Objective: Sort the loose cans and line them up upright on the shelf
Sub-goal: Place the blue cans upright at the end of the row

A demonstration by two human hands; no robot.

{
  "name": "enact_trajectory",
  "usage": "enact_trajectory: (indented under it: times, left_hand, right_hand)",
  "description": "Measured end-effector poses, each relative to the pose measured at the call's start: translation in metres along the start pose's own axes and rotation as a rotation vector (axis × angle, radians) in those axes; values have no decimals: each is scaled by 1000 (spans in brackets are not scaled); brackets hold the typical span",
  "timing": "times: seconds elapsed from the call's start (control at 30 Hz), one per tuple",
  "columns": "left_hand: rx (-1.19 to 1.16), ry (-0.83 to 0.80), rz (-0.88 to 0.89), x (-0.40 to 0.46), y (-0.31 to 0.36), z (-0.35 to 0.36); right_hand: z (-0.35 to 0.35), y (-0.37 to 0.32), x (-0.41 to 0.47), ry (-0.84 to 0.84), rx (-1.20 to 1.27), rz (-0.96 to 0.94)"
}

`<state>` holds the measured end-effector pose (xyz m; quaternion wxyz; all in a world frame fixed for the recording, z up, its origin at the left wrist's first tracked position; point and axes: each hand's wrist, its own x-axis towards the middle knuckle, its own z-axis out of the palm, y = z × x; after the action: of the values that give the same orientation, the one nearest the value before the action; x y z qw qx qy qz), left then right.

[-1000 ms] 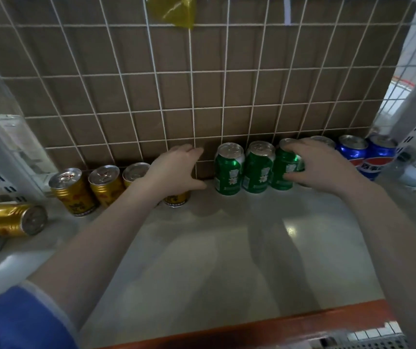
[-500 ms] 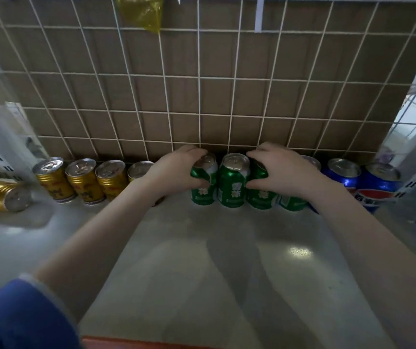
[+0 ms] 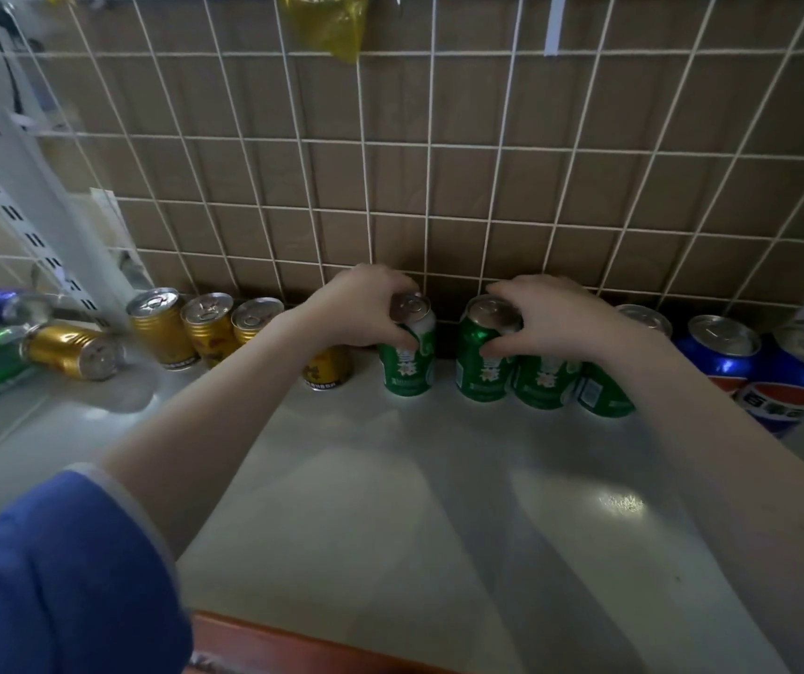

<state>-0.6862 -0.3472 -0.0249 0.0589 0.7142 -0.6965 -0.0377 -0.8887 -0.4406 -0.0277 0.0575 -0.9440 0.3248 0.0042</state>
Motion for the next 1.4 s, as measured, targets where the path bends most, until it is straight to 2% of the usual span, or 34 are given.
enact_trajectory:
  times: [0.1, 0.4, 0.97, 1.17, 1.4]
  left_hand:
    - [-15, -10, 2, -6, -8, -2]
    - [13, -36, 19, -11, -37, -3]
    - [-12, -86, 79, -6, -45, -2]
    - [84, -153, 93, -5, -53, -5]
    - [176, -95, 87, -7, -52, -3]
  right_hand:
    - [0, -8, 3, -21, 23, 28]
    - [-3, -23, 8, 58, -15, 55]
    - [-4, -58, 29, 45, -12, 44]
    - [-4, -59, 33, 41, -20, 53]
    - [-3, -64, 36, 40, -14, 58]
